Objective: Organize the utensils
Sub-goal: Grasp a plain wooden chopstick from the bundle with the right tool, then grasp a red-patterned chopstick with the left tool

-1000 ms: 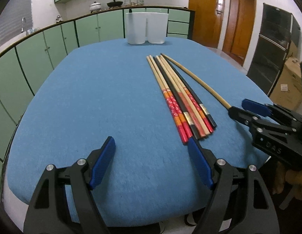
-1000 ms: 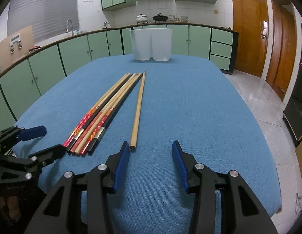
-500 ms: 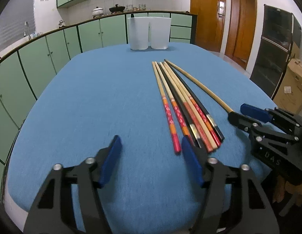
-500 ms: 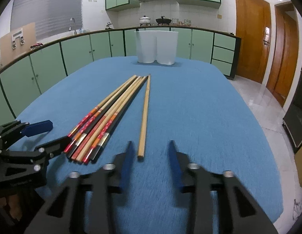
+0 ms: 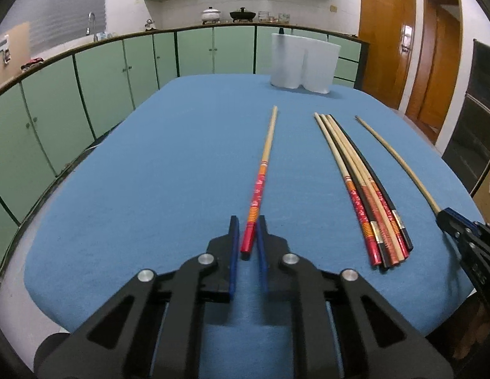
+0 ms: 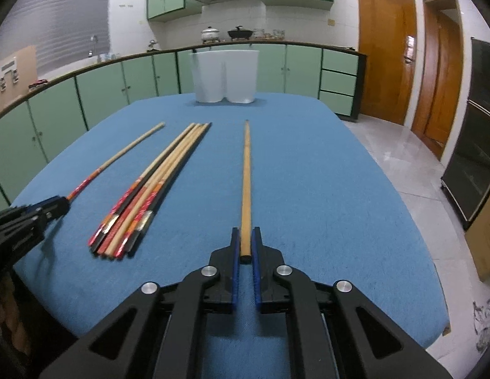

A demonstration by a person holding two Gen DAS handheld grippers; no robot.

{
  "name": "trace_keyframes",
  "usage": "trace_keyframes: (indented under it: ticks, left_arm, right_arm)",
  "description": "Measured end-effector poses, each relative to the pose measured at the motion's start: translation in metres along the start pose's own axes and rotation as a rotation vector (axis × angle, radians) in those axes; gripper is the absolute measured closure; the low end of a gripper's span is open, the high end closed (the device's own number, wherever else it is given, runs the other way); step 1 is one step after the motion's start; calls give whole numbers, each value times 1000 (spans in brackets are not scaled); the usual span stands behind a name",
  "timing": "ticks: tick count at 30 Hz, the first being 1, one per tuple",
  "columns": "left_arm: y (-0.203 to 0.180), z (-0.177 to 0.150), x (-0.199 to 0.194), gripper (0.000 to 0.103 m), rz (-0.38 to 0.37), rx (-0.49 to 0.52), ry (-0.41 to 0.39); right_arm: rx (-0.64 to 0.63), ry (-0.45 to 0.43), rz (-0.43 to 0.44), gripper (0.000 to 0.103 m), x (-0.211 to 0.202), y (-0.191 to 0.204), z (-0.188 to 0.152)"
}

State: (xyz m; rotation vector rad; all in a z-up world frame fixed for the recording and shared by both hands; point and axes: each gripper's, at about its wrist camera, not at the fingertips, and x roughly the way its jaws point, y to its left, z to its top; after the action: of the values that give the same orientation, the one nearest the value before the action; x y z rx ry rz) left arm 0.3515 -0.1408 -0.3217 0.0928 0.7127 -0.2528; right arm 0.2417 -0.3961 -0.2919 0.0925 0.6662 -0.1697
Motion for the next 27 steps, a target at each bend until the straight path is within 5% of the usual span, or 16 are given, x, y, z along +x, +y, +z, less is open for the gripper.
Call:
trace_keyframes:
  ticks: [1, 4, 6, 9, 18, 27]
  left_arm:
    - [0, 1, 0, 62, 5, 5, 1]
    - [0, 2, 3, 58, -22, 21, -1]
    - [-1, 2, 3, 60, -55, 37, -4]
    - [-3, 4, 3, 96, -115, 46, 5]
    - [10, 25, -28, 98, -238, -95, 13]
    - [16, 69, -77, 98, -231, -76, -57]
  right_arm:
    - [-11, -5, 0, 95, -1, 1, -1]
    - [-20, -13, 1, 94, 2, 2, -1]
    - [-31, -19, 0, 94, 4, 2, 0]
    - [-35, -15, 8, 95, 4, 2, 3]
    - [16, -71, 38, 95, -39, -1, 22]
    - [-1, -160, 76, 96, -93, 2, 77]
